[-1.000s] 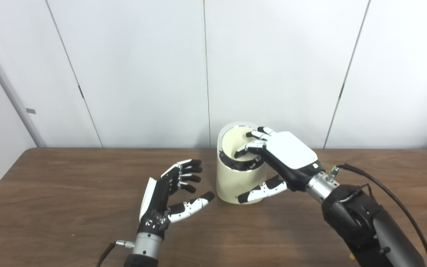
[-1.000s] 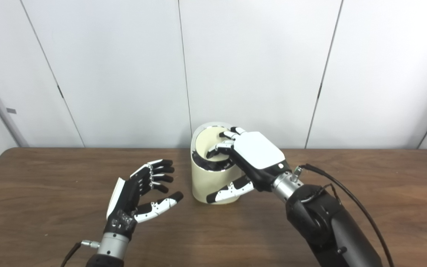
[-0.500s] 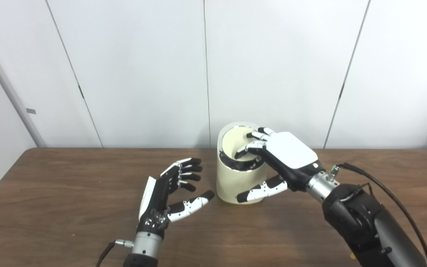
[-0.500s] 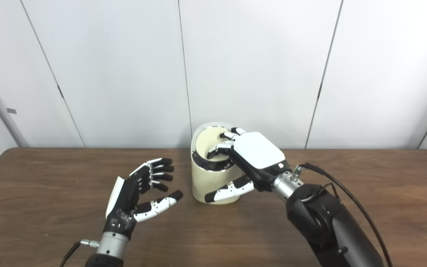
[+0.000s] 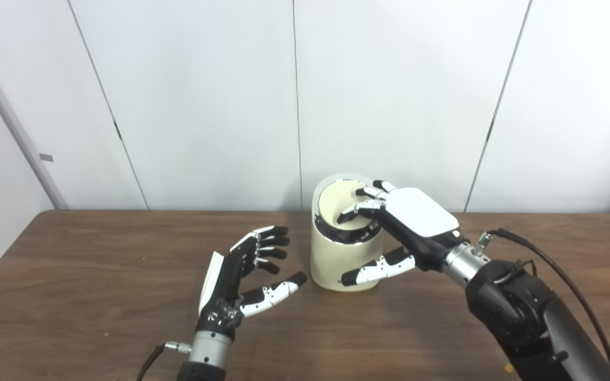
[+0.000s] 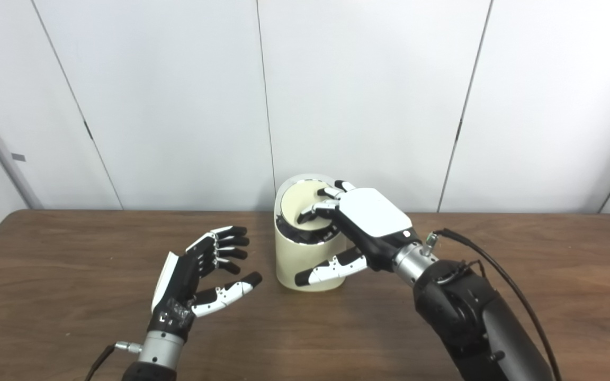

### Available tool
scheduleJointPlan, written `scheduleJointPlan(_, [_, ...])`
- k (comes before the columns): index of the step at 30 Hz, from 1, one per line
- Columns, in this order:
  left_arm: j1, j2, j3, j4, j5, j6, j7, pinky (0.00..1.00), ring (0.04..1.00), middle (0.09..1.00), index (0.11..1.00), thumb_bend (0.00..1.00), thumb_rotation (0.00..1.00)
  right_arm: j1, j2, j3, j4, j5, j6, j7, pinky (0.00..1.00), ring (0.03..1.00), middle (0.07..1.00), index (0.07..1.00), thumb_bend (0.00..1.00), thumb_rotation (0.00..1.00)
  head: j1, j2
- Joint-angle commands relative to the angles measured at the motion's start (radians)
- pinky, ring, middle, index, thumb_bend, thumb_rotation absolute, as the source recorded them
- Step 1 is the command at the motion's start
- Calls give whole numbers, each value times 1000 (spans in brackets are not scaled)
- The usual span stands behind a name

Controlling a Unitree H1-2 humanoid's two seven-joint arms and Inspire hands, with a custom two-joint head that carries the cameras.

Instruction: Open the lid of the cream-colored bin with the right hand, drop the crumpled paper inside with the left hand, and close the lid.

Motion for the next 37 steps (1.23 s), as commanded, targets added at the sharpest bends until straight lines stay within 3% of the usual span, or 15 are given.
scheduleJointPlan(1, [-29,-2,1,-30,-6,-20,3,550,657,719,743,711,112,-38,-4,-33,-26,10,9,-21,990,925,747,751,736,743,1,0])
scheduleJointPlan(13, [-32,-5,1,-37,-6,-8,0,541,653,720,742,715,111,-46,1,-56,-25,3,-26,-64,1000,906,754,760,721,713,2,8])
scheduleJointPlan(20, [-33,-3,2,-44,-3,0,1,544,654,718,740,721,113,-24,8,-96,-29,47,-15,-89,879,914,894,880,784,513,-1,9])
scheduleJointPlan(24, [-34,-3,6,-50,0,5,4,546,653,716,739,723,115,2,4,-140,-16,95,-29,-128,797,883,916,904,832,437,0,9])
scheduleJointPlan(31, [-40,3,10,-58,-4,14,-2,559,656,722,744,722,135,83,9,-215,-1,216,-25,-165,774,905,939,925,843,439,-5,8])
scheduleJointPlan(37, [-43,8,10,-56,-6,13,-4,562,659,729,747,719,145,165,16,-239,-4,264,-24,-192,770,890,933,921,849,461,-12,4])
